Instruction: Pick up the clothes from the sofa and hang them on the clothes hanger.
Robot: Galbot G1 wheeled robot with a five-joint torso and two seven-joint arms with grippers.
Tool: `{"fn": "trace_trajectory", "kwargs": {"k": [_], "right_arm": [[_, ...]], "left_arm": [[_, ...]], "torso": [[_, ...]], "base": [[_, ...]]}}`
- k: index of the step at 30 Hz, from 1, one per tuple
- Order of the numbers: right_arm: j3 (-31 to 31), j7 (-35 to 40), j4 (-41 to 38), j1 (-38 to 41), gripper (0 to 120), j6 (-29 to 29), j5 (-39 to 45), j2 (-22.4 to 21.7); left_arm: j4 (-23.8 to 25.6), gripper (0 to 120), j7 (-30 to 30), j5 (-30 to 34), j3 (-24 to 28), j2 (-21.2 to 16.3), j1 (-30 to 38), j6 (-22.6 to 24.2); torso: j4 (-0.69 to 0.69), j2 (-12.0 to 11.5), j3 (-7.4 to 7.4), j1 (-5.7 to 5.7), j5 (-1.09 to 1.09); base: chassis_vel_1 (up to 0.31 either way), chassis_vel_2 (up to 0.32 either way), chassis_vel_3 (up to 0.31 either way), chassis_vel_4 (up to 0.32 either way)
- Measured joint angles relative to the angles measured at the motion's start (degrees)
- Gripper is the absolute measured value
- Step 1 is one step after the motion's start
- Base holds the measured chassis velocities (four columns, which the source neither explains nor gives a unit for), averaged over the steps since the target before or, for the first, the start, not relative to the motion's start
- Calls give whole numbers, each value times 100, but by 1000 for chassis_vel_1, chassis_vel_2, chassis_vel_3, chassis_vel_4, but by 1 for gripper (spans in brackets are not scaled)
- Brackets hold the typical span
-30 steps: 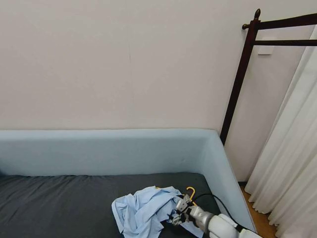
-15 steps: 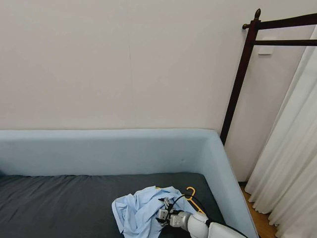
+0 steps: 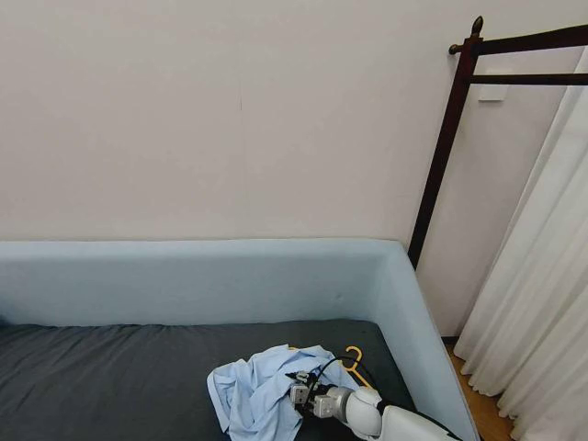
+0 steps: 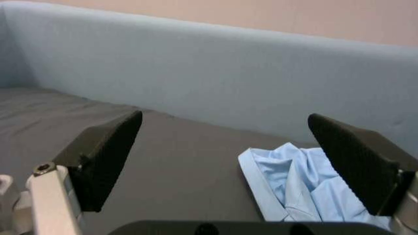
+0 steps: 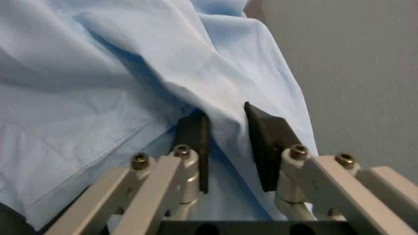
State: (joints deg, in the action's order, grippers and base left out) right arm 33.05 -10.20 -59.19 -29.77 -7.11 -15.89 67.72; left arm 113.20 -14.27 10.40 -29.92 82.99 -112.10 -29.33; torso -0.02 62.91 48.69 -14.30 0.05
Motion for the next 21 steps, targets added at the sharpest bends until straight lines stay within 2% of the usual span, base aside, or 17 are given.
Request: {"fn": "trace_trajectory", "kwargs": {"k": [1, 6, 11, 15, 16, 21], "right_arm": [[0, 0, 0, 0, 19, 0, 0, 0], [-3, 26, -209, -92, 0, -27, 129, -23], [-10, 79, -509, -96, 0, 11, 450, -80], [-5, 212, -1449, 199, 0, 174, 1354, -248], [-5, 212, -1449, 199, 0, 174, 1354, -248], [137, 464, -2468, 1118, 0, 197, 1934, -290]], "left_arm": [[0, 100, 0, 0, 0, 0, 0, 0], [-67, 100, -1, 51, 6, -55, 82, 0], [-80, 100, -1, 112, -15, -73, 133, 3], [-83, 100, -1, 315, -141, -92, 244, 33], [-83, 100, -1, 315, -141, -92, 244, 33], [-83, 100, -6, 466, -247, -25, 317, 50]], "torso": [[0, 0, 0, 0, 0], [0, 0, 0, 0, 1], [-1, 0, 0, 0, 0], [0, 0, 1, 0, 0], [0, 0, 1, 0, 0], [1, 0, 1, -1, 0]], "base": [[0, 0, 0, 0], [0, 0, 0, 0], [0, 0, 0, 0], [0, 0, 0, 0], [0, 0, 0, 0], [0, 0, 0, 0]]}}
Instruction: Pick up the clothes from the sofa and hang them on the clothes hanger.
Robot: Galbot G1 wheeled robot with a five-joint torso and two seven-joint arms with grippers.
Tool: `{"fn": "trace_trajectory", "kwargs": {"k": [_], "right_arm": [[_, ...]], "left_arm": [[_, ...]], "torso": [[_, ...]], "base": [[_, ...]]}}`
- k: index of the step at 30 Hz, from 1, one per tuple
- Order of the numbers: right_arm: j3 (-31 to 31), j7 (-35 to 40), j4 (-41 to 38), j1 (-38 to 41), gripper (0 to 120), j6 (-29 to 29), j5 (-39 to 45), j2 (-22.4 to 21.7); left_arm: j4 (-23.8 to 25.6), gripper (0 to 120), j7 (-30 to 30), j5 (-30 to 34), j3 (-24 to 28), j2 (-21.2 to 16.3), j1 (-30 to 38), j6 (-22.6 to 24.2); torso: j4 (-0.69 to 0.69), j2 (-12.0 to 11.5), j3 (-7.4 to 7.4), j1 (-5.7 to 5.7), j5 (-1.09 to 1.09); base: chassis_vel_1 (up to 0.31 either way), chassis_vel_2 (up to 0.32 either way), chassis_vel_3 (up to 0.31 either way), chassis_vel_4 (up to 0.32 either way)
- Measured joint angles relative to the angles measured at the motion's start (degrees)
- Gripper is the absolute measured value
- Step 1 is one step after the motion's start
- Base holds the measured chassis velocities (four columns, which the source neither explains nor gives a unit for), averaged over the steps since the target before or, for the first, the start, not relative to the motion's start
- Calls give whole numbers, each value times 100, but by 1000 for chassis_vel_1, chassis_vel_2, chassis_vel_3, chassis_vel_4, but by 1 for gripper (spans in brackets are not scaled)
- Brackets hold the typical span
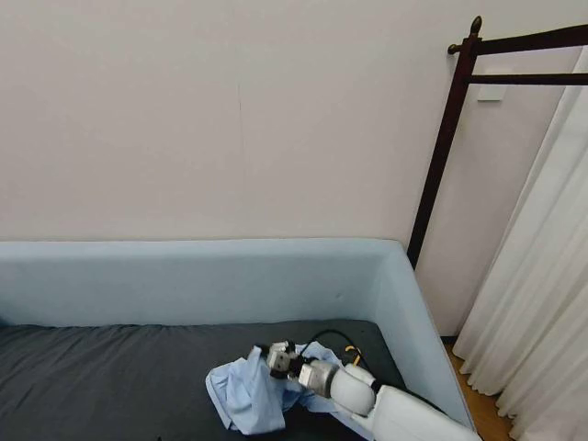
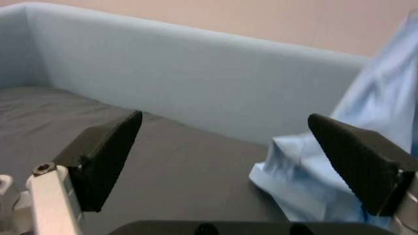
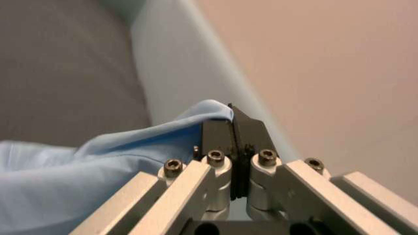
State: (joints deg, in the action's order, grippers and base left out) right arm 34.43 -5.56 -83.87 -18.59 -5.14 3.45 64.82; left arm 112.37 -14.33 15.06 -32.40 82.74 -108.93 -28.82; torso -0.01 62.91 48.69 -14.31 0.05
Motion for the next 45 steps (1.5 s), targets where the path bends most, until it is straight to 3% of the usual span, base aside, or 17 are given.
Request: {"fn": "trace_trajectory", "kwargs": {"k": [6, 9, 12, 15, 16, 18, 21, 22, 25, 27, 31, 35, 39, 41, 44, 45], "right_arm": [[94, 189, -900, 754, 0, 507, 1170, -96], [-153, 482, -1493, 884, 0, 1050, 2171, -377], [-444, 790, -1987, 701, 0, 1536, 3013, -757], [-1066, 1235, -2313, -256, 0, 2127, 3946, -1223], [-1066, 1235, -2313, -256, 0, 2127, 3946, -1223], [-1408, 1319, -1856, -1042, 0, 2223, 4143, -1237], [-1807, 1337, -318, -1866, 0, 2081, 4124, -833], [-1807, 1337, -318, -1866, 0, 2081, 4124, -833], [-2272, 1704, 990, -2013, 0, 2364, 4399, -183], [-2409, 1865, 1294, -1982, 0, 2542, 4554, 3], [-2573, 2212, 1579, -1820, 0, 3058, 4954, 252], [-2628, 2315, 1668, -1621, 0, 3167, 5045, 376], [-2703, 2063, 2689, -1255, 0, 2750, 3800, 578], [-2683, 1971, 2694, -1295, 0, 2704, 3598, 510], [-2597, 1798, 2028, -1704, 15, 2616, 3171, 113], [-2597, 1798, 2028, -1704, 15, 2616, 3171, 113]], "left_arm": [[5, 100, -30, 54, -66, 65, -54, -21], [19, 100, -47, 59, -95, 86, -87, -42], [35, 100, -46, 59, -95, 94, -96, -44], [40, 100, -36, 24, -57, 141, -88, -43], [40, 100, -36, 24, -57, 141, -88, -43], [30, 100, -28, -16, -18, 182, -88, -39], [4, 100, -4, -124, 54, 248, -115, -27], [4, 100, -4, -124, 54, 248, -115, -27], [-4, 100, 12, -222, 83, 269, -196, -22], [-4, 100, 13, -232, 81, 264, -228, -21], [9, 100, 13, -224, 27, 207, -315, -23], [7, 100, 13, -218, 13, 183, -328, -33], [17, 100, 12, -217, 42, 156, -338, -42], [17, 100, 14, -219, 61, 148, -333, -42], [13, 100, 23, -232, 122, 113, -288, -42], [13, 100, 23, -232, 122, 113, -288, -42]], "torso": [[3, 0, 0, 0, 0], [1, 1, 0, 0, 0], [0, 1, -1, 0, 0], [-3, 1, -2, 1, 1], [-3, 1, -2, 1, 1], [-5, 2, -1, 1, 4], [-2, 1, 0, 1, 5], [-2, 1, 0, 1, 5], [0, 0, 0, 1, 4], [1, 0, 0, 0, 2], [0, 0, 0, 1, 1], [0, 1, -1, 1, 1], [3, 0, 0, 0, 1], [2, 0, 0, 0, 0], [-3, 0, 0, 0, 2], [-3, 0, 0, 0, 2]], "base": [[0, 0, 0, 0], [0, 0, 0, 0], [0, 0, 0, 0], [0, 0, 0, 0], [0, 0, 0, 0], [0, 0, 0, 0], [0, 0, 0, 0], [0, 0, 0, 0], [0, 0, 0, 0], [0, 0, 0, 0], [0, 0, 0, 0], [0, 0, 0, 0], [0, 0, 0, 0], [0, 0, 0, 0], [0, 0, 0, 0], [0, 0, 0, 0]]}}
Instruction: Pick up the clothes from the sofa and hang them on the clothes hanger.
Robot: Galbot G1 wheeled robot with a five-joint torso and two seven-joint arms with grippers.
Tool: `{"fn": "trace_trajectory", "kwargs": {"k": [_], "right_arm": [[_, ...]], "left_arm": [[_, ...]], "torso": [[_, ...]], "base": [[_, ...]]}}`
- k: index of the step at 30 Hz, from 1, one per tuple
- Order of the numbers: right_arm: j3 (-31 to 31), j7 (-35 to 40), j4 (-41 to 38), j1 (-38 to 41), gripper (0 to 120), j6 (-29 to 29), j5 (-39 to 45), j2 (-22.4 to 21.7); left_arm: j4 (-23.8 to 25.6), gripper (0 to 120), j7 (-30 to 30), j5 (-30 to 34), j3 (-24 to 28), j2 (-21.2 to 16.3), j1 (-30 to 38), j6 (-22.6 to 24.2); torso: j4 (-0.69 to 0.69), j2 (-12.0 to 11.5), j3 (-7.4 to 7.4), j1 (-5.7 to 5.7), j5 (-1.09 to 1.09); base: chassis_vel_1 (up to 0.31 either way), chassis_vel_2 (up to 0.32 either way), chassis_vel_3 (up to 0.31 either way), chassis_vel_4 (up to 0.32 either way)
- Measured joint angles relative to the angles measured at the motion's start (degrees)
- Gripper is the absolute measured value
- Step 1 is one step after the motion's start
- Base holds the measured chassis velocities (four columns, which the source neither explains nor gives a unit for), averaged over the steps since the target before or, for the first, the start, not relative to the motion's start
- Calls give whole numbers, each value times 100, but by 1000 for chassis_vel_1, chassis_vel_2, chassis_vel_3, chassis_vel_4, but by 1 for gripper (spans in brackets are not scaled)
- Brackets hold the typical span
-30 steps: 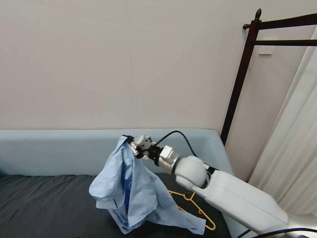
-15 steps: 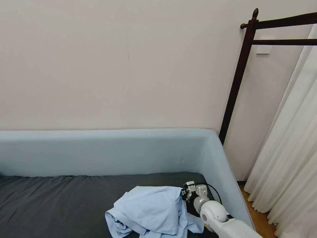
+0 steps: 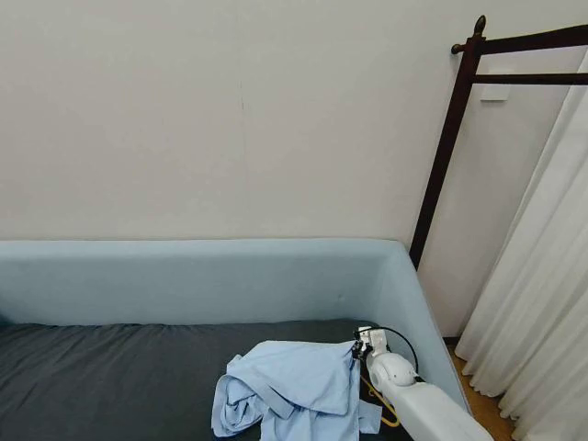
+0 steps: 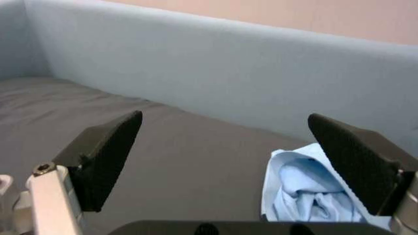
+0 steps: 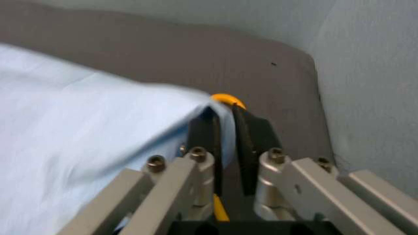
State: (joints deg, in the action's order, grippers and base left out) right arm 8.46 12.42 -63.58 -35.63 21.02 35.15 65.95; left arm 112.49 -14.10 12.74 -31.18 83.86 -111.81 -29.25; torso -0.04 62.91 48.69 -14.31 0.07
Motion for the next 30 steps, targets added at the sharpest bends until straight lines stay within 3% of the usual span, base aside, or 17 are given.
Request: {"fn": "trace_trajectory", "kwargs": {"k": [8, 9, 13, 14, 17, 22, 25, 30], "right_arm": [[-204, -50, -2250, -1159, 47, 240, -217, -1021], [-204, -50, -2250, -1159, 47, 240, -217, -1021], [-13, -26, -3126, -2016, 65, -117, -977, -1147], [-13, -26, -3126, -2016, 65, -117, -977, -1147], [440, -107, -2872, -2100, 81, -702, -1871, -786], [1049, -123, -2368, -1893, 97, -1083, -2408, -430], [1422, -62, -2103, -1772, 100, -1241, -2878, -252], [1879, 8, -1630, -1614, 100, -1401, -3432, -21]], "left_arm": [[-27, 100, 50, -172, 67, -89, 154, 26], [-27, 100, 50, -172, 67, -89, 154, 26], [-37, 100, 47, -166, 40, -98, 112, 29], [-37, 100, 47, -166, 40, -98, 112, 29], [9, 100, 57, -134, -12, -158, -13, 24], [27, 100, 174, -64, -123, -483, -135, -26], [15, 100, 249, -31, -154, -669, -187, -47], [24, 100, 281, -120, -112, -667, -202, -58]], "torso": [[2, 0, -1, 0, -3], [2, 0, -1, 0, -3], [-2, 1, -1, 1, -3], [-2, 1, -1, 1, -3], [4, 1, -1, 2, -2], [4, 1, -1, 1, -2], [3, 0, 0, 1, -3], [2, 1, 0, 1, -4]], "base": [[0, 0, 0, 0], [0, 0, 0, 0], [0, 0, 0, 0], [0, 0, 0, 0], [0, 0, 0, 0], [0, 0, 0, 0], [0, 0, 0, 0], [0, 0, 0, 0]]}}
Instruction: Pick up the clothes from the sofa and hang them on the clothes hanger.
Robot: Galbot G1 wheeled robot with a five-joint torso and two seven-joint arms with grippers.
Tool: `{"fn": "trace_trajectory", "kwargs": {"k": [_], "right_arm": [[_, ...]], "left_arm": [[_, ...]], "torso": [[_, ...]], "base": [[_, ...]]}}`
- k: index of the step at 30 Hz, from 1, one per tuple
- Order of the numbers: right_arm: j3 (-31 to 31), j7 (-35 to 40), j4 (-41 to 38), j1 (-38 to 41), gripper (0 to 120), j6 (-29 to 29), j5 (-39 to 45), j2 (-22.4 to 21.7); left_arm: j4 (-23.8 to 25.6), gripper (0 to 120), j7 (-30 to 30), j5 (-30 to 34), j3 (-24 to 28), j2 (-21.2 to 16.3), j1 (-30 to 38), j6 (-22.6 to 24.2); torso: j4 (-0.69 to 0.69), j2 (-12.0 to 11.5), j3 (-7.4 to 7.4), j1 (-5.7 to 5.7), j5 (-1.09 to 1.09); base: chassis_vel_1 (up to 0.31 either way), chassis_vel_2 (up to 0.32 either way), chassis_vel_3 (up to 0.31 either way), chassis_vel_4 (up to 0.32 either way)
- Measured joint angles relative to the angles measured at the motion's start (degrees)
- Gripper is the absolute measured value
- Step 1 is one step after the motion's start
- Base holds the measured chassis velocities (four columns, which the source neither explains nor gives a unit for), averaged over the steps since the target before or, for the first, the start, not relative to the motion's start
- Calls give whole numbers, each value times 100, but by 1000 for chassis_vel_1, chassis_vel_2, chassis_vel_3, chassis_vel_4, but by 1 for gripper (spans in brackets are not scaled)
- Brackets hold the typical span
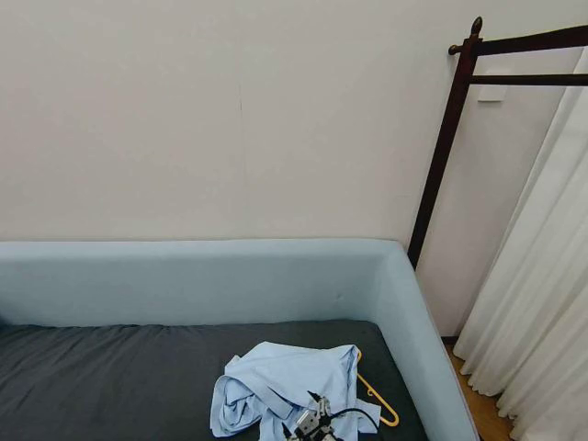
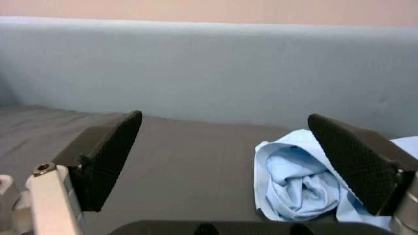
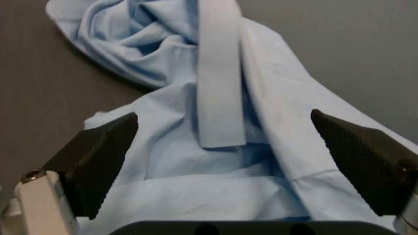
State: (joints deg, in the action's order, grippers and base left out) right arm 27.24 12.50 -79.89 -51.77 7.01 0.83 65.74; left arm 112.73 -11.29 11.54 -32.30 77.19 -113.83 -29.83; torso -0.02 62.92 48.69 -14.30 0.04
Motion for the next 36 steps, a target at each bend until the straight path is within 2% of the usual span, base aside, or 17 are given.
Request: {"fn": "trace_trajectory", "kwargs": {"k": [5, 11, 27, 31, 35, 36], "right_arm": [[248, 209, 567, 180, 100, -46, -214, 292], [275, 383, 959, 325, 100, 66, 190, 674], [124, 452, 1893, 719, 98, 96, 445, 1116], [86, 451, 2008, 756, 93, 83, 441, 1169], [87, 498, 2071, 729, 76, 51, 268, 1214], [87, 498, 2071, 729, 76, 51, 268, 1214]], "left_arm": [[-14, 100, 0, -16, 25, 48, -11, -21], [-31, 100, -14, -4, 24, 75, -16, -53], [-23, 100, -25, 21, 52, 68, 4, -71], [-20, 100, -25, 24, 48, 62, 14, -71], [-37, 100, -23, 27, 67, 66, 24, -71], [-37, 100, -23, 27, 67, 66, 24, -71]], "torso": [[0, 0, 0, 0, 0], [1, 0, 0, 0, 2], [0, 0, 0, -1, 2], [0, 0, 0, -1, 2], [0, 0, 0, -1, 2], [0, 0, 0, -1, 2]], "base": [[0, 0, 0, 0], [0, 0, 0, 0], [0, 0, 0, 0], [0, 0, 0, 0], [0, 0, 0, 0], [0, 0, 0, 0]]}}
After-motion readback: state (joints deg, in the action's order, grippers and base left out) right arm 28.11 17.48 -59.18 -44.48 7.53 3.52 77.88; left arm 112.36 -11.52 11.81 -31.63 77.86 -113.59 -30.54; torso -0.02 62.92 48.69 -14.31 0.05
